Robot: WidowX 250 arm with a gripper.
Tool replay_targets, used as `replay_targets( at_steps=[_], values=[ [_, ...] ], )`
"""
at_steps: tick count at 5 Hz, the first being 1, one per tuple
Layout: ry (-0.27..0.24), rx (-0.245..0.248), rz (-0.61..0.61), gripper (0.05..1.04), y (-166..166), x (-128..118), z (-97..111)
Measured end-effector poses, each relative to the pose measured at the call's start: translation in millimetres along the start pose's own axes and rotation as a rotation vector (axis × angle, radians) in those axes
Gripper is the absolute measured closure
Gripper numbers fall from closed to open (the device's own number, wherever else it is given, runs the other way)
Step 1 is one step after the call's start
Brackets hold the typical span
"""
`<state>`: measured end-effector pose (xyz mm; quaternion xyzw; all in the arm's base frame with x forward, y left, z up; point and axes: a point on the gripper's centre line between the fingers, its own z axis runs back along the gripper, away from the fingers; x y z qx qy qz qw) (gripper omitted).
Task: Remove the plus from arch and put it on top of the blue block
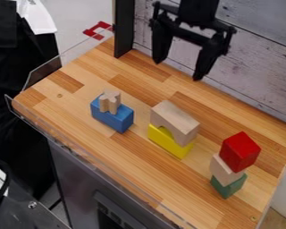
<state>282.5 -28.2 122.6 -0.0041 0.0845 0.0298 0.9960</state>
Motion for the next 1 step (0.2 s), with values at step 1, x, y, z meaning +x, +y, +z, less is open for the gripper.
replay_targets(
  at_steps=[1],
  values=[
    [-0.020, -0.033, 0.010, 0.084, -9.1, -16.5, -2.3]
  ],
)
